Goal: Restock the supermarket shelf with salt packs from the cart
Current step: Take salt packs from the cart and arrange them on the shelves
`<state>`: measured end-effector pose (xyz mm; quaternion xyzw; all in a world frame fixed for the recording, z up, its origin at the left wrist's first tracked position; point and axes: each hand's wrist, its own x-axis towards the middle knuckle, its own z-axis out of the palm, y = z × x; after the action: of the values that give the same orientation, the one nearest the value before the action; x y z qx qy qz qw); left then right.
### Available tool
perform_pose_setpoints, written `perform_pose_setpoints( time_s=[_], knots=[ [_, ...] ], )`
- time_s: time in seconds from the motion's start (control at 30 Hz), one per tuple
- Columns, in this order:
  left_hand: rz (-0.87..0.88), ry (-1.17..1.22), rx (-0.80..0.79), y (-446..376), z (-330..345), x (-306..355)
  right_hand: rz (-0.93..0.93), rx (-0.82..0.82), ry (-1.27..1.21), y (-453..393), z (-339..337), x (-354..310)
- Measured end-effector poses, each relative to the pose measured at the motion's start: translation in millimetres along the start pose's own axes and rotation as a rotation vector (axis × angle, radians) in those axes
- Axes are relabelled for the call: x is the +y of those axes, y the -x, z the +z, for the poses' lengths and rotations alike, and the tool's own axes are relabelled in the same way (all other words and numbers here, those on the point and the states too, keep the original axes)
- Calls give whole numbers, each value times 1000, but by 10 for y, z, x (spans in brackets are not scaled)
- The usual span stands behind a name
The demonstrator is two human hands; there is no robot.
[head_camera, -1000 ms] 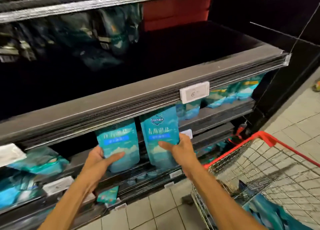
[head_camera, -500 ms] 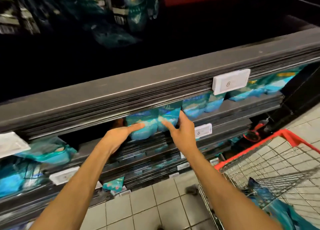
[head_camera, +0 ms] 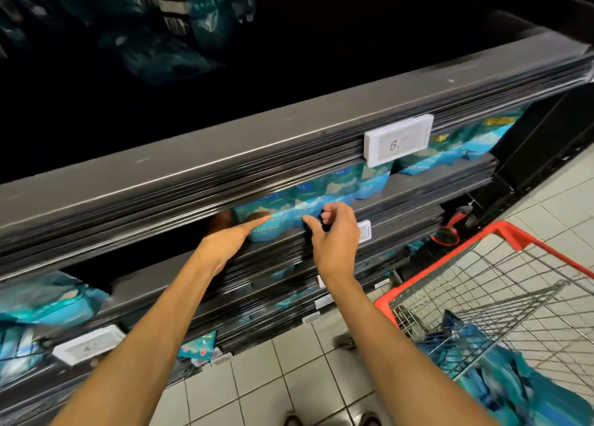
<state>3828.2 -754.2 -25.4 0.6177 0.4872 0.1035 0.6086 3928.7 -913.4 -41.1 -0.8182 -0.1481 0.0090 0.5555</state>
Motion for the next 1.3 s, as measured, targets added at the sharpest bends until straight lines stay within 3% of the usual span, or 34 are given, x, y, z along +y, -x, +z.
perform_pose_setpoints(
  time_s=[0.17, 0.37, 0.43, 0.5, 0.63, 0.7, 0.8, 1.1, 1.2, 1.3],
  knots=[
    [212, 24, -55, -24, 14, -25, -10, -4, 23, -10, -11, 7],
    [274, -31, -30, 115, 43, -19, -10, -19, 4, 26, -39, 30],
    [282, -65, 20, 213, 29, 17, -26, -33, -31, 60, -93, 38],
    [414, -122, 130, 369, -33, 11, -72, -38, -48, 126, -206, 46],
    [696, 62, 368, 838, -133, -381, -103, -56, -76, 353, -676, 130],
    [732, 42, 269, 1110, -9, -628, -102, -39, -65, 507, -1021, 253],
    [711, -66, -67, 1511, 464, -758, -54, 41, -17, 763, -1637, 529],
    [432, -265, -853, 2402, 2875, -568, 487, 555, 72, 1373, -3646, 1885],
    [285, -452, -985, 2496, 3787, -867, 659, 637, 177, 1563, -4177, 2518],
    [141, -671, -1022, 2465, 4572, -1355, 852, 583, 199, 1705, -4500, 3162]
  ],
)
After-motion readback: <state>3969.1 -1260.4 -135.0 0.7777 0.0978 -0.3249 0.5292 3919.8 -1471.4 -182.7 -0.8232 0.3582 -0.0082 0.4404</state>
